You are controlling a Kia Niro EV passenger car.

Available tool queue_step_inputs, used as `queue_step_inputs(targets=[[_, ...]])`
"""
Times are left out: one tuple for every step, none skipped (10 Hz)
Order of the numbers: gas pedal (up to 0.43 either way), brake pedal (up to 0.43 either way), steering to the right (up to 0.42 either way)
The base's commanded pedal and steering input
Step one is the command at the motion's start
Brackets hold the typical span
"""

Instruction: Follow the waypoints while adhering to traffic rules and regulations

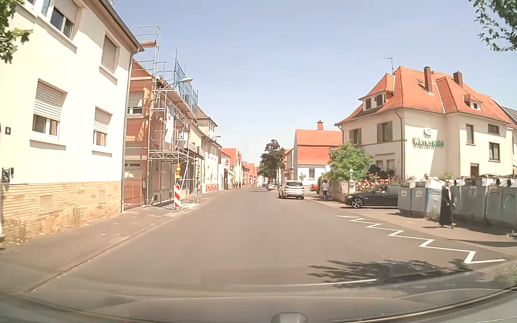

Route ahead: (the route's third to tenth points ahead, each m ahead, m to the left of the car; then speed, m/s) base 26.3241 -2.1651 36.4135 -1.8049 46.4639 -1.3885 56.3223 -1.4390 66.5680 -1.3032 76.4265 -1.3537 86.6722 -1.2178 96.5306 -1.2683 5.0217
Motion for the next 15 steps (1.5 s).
queue_step_inputs(targets=[[0.000, 0.030, 0.022], [0.000, 0.055, 0.002], [0.000, 0.079, -0.006], [0.000, 0.098, -0.009], [0.000, 0.030, -0.009], [0.000, 0.000, -0.009], [0.000, 0.000, -0.009], [0.000, 0.000, -0.009], [0.000, 0.000, -0.010], [0.067, 0.000, -0.011], [0.177, 0.000, -0.011], [0.240, 0.000, -0.012], [0.268, 0.000, -0.015], [0.280, 0.000, -0.015], [0.287, 0.000, -0.015]])
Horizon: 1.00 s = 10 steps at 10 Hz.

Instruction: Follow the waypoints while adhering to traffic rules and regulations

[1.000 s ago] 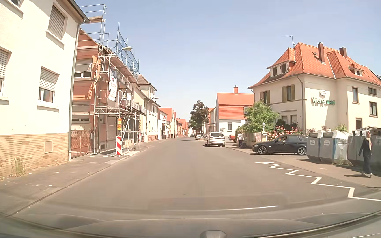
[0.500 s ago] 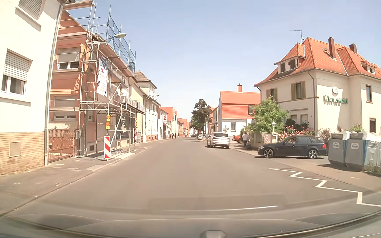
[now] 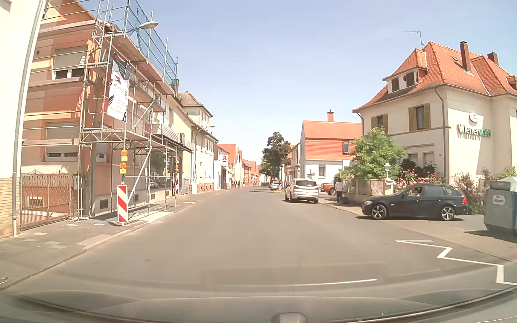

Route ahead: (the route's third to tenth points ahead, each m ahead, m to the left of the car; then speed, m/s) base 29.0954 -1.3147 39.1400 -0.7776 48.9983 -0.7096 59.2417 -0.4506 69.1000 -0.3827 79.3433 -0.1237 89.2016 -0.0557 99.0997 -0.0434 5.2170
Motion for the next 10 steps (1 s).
queue_step_inputs(targets=[[0.287, 0.000, -0.015], [0.287, 0.000, -0.015], [0.299, 0.000, -0.015], [0.311, 0.000, -0.015], [0.311, 0.000, -0.017], [0.311, 0.000, -0.021], [0.319, 0.000, -0.021], [0.319, 0.000, -0.019], [0.319, 0.000, -0.017], [0.319, 0.000, -0.015]])
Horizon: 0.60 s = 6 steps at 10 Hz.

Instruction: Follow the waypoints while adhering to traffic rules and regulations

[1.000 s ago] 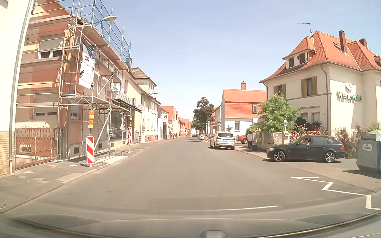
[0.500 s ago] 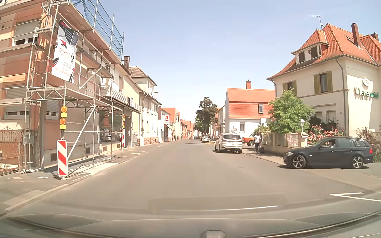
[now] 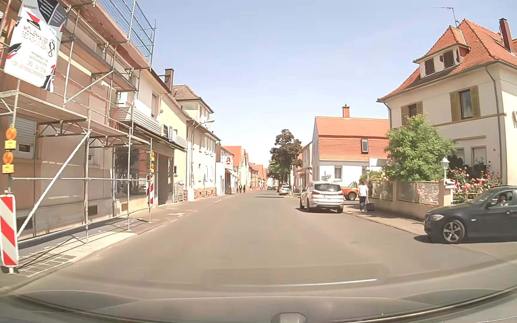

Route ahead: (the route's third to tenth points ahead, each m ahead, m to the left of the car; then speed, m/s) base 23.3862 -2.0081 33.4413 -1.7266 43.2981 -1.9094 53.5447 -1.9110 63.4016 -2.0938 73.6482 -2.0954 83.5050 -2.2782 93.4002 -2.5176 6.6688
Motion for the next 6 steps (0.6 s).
queue_step_inputs(targets=[[0.319, 0.000, -0.014], [0.319, 0.000, -0.011], [0.319, 0.000, -0.010], [0.319, 0.000, -0.010], [0.319, 0.000, -0.009], [0.319, 0.000, -0.007]])
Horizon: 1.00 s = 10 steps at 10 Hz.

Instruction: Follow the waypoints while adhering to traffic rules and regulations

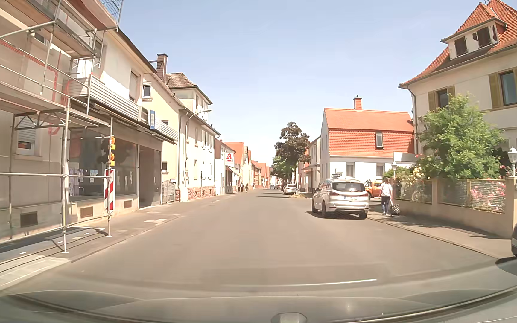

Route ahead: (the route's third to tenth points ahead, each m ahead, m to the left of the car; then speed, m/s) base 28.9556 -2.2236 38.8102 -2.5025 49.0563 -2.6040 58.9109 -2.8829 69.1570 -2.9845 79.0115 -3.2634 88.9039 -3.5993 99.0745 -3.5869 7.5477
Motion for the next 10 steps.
queue_step_inputs(targets=[[0.311, 0.000, -0.006], [0.240, 0.000, -0.005], [0.087, 0.000, -0.006], [0.000, 0.000, -0.005], [0.000, 0.000, -0.005], [0.000, 0.000, -0.005], [0.000, 0.000, -0.004], [0.000, 0.000, -0.004], [0.000, 0.000, -0.003], [0.000, 0.000, 0.000]])
